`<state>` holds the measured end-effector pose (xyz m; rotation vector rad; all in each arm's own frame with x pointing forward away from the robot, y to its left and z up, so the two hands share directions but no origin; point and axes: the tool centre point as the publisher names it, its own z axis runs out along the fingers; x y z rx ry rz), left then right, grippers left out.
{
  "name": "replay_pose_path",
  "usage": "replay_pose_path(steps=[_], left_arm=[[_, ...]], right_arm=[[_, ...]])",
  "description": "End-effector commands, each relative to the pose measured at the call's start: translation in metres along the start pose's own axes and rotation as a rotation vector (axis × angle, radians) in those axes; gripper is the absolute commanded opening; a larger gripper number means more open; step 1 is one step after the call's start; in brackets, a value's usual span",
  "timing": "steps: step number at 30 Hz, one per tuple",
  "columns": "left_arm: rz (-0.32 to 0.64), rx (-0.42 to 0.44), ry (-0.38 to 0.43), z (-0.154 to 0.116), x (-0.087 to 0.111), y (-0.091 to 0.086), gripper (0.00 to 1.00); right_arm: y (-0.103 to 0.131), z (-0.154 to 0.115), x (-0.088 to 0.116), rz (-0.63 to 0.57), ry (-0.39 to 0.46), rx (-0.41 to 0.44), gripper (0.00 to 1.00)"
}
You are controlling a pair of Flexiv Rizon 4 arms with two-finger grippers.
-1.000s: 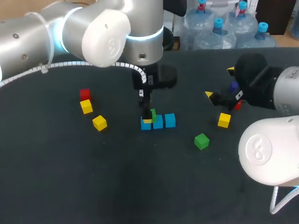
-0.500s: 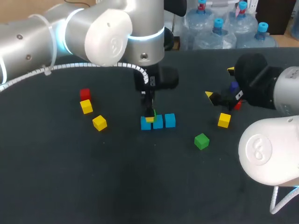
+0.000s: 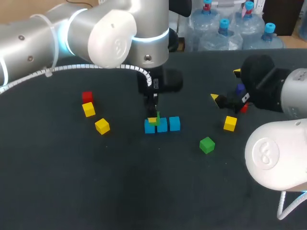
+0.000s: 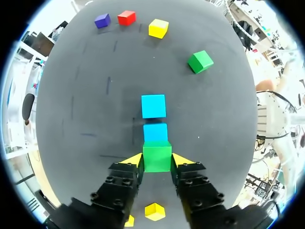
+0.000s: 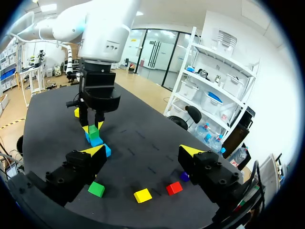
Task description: Place the blue cubes, place green cubes on the blue cubes, place the yellow cubes on the green cubes, then place the red cubes on the yellow cubes, and place purple cube on the red cubes.
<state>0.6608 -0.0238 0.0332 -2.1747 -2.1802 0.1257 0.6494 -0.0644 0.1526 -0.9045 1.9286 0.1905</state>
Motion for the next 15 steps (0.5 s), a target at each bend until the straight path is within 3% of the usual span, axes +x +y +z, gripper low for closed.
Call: replay_pose_path(steps=[1, 10, 13, 15], left_arm=[[0.013, 0.008, 0.011, -0.0006, -0.0012, 0.0019, 0.30], [0.020, 0.009, 0.011, -0.0002, -0.0012, 0.0015, 0.31], [0.021, 0.009, 0.010, -0.0003, -0.0010, 0.0018, 0.42], [0.021, 0.009, 0.009, -0.0004, -0.0008, 0.0022, 0.42]], right_arm=[[-0.0009, -0.0003, 0.0005, 0.000, -0.002, -0.003, 1.00], [-0.0009, -0.0003, 0.0005, 0.000, -0.002, -0.003, 1.00], [-0.0009, -0.0003, 0.0005, 0.000, -0.002, -0.003, 1.00], [-0.0009, -0.0003, 0.0005, 0.000, -0.002, -0.003, 1.00]])
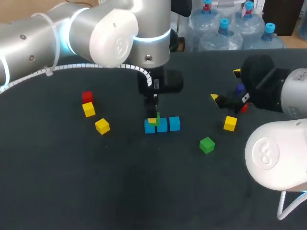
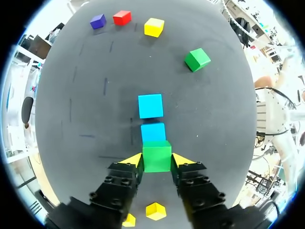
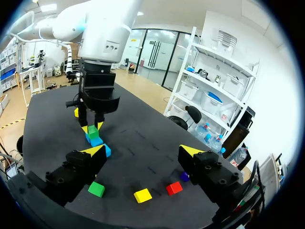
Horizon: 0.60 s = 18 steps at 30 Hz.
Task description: Place the blue cubes, place green cubes on the blue cubes, place the yellow cubes on the green cubes, then place the red cubes on the yellow cubes, and place purple cube on the red cubes.
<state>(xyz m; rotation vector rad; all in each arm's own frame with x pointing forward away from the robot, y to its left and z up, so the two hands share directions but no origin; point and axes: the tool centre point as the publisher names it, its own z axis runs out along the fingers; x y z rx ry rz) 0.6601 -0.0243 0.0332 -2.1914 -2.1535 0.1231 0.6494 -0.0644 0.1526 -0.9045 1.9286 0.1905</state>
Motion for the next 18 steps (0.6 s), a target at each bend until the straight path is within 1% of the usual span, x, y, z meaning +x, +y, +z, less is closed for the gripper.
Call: replay_pose_path(steps=[1, 3, 6, 7, 8, 9, 10, 14, 18], left_arm=[[0.001, 0.005, 0.002, -0.001, 0.000, 0.003, 0.42], [0.000, 0.006, 0.002, 0.000, 0.000, 0.003, 0.45], [0.001, 0.007, 0.004, 0.000, 0.000, 0.003, 0.59], [0.001, 0.007, 0.004, 0.000, 0.000, 0.003, 0.74], [0.001, 0.007, 0.005, 0.000, 0.000, 0.003, 0.81], [0.001, 0.007, 0.005, 0.000, 0.000, 0.003, 0.85], [0.001, 0.007, 0.005, 0.000, 0.000, 0.003, 1.00], [-0.009, 0.006, -0.001, -0.002, 0.002, 0.002, 1.00], [-0.029, -0.017, -0.023, -0.012, 0.005, 0.000, 1.00]], right_arm=[[-0.001, 0.000, 0.001, 0.000, -0.002, -0.003, 1.00], [-0.001, 0.000, 0.001, 0.000, -0.002, -0.003, 1.00], [-0.001, 0.000, 0.001, 0.000, -0.002, -0.003, 1.00], [-0.001, 0.000, 0.001, 0.000, -0.002, -0.003, 1.00], [-0.001, 0.000, 0.001, 0.000, -0.002, -0.003, 1.00], [-0.001, 0.000, 0.001, 0.000, -0.002, -0.003, 1.00], [-0.001, 0.000, 0.001, 0.000, -0.002, -0.003, 1.00], [-0.001, 0.000, 0.001, 0.000, -0.002, -0.003, 1.00], [-0.001, 0.000, 0.001, 0.000, -0.002, -0.003, 1.00]])
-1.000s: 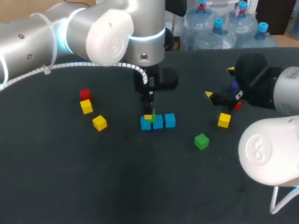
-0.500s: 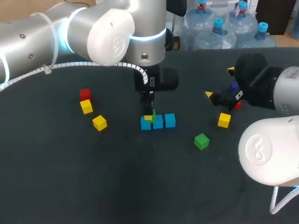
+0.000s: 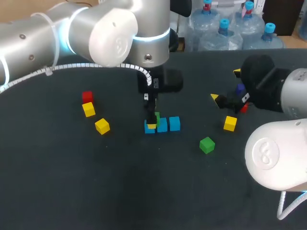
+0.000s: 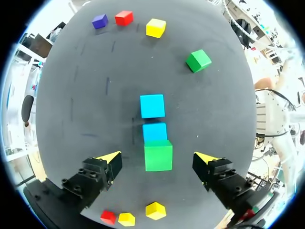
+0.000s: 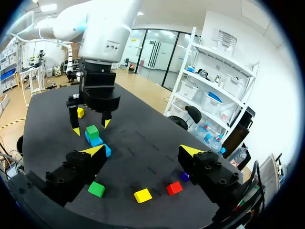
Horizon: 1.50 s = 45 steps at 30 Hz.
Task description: Place the blue cubes, place green cubes on the blue cubes, place the yellow cubes on the green cubes, then place the red cubes on the yellow cubes, and place purple cube on the red cubes.
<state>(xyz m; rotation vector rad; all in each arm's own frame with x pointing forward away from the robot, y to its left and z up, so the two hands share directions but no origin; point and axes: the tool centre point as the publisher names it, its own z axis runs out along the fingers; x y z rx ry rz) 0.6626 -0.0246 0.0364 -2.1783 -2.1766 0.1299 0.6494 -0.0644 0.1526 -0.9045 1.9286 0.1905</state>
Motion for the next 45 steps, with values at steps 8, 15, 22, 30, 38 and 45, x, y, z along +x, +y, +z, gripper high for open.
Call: replay_pose_path(steps=[8, 15, 22, 30, 38, 45], left_arm=[[-0.090, -0.119, -0.061, -0.048, 0.023, -0.007, 1.00], [-0.104, -0.156, -0.060, -0.059, 0.031, -0.009, 1.00], [-0.134, -0.205, -0.115, -0.068, 0.034, -0.011, 1.00], [-0.204, -0.361, -0.156, -0.116, 0.059, -0.019, 1.00], [-0.240, -0.471, -0.195, -0.145, 0.071, -0.025, 1.00], [-0.239, -0.530, -0.218, -0.159, 0.070, -0.024, 1.00]], right_arm=[[-0.001, 0.000, 0.001, 0.000, -0.002, -0.003, 1.00], [-0.001, 0.000, 0.001, 0.000, -0.002, -0.003, 1.00], [-0.001, 0.000, 0.001, 0.000, -0.002, -0.003, 1.00], [-0.001, 0.000, 0.001, 0.000, -0.002, -0.003, 1.00], [-0.001, 0.000, 0.001, 0.000, -0.002, -0.003, 1.00], [-0.001, 0.000, 0.001, 0.000, -0.002, -0.003, 1.00]])
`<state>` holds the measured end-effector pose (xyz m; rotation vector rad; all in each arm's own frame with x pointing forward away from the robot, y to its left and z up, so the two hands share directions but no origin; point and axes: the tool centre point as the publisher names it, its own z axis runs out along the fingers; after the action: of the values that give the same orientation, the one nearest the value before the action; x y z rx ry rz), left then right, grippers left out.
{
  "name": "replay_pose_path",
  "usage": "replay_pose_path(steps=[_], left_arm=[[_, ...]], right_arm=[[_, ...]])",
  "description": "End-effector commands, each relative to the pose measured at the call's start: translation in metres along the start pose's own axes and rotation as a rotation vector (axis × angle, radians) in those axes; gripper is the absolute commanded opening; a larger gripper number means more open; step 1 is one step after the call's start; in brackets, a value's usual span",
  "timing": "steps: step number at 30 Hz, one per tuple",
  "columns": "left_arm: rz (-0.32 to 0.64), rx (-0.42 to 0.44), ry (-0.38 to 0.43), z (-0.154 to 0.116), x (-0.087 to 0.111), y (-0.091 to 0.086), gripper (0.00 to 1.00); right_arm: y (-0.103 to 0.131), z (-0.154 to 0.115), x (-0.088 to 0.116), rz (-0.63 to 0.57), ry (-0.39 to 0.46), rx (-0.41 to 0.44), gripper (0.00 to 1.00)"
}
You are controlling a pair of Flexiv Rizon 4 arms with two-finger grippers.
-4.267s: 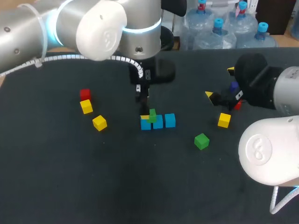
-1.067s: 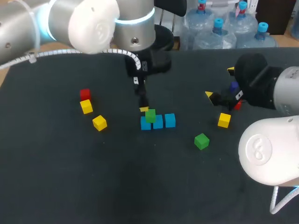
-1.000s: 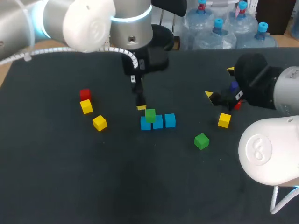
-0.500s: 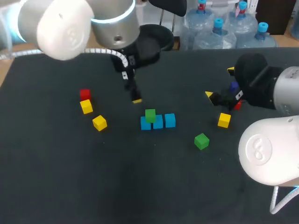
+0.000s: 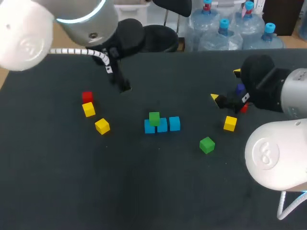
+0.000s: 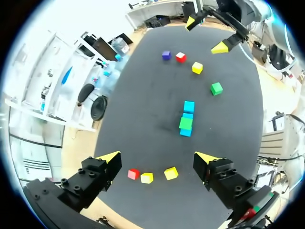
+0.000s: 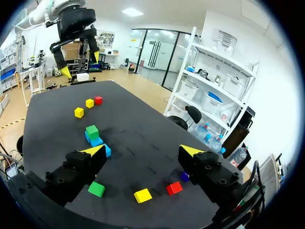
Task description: Place the blue cubes, place green cubes on the blue cubes, place the yellow cubes on the green cubes, then place the red cubes on the yellow cubes, and place purple cube on the red cubes.
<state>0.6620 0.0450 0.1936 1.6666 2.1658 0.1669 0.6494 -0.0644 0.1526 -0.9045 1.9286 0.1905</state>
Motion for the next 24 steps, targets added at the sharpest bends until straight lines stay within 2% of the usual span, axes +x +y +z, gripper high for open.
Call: replay_pose_path(steps=[1, 20, 24], left_arm=[[0.001, -0.035, -0.041, -0.004, 0.004, -0.003, 1.00], [0.007, -0.036, -0.041, -0.004, 0.005, -0.003, 1.00], [-0.071, -0.110, -0.057, -0.015, 0.017, 0.003, 1.00]], right_arm=[[-0.001, 0.000, 0.001, 0.000, -0.002, -0.003, 1.00], [-0.001, 0.000, 0.001, 0.000, -0.002, -0.003, 1.00], [-0.001, 0.000, 0.001, 0.000, -0.002, -0.003, 1.00]])
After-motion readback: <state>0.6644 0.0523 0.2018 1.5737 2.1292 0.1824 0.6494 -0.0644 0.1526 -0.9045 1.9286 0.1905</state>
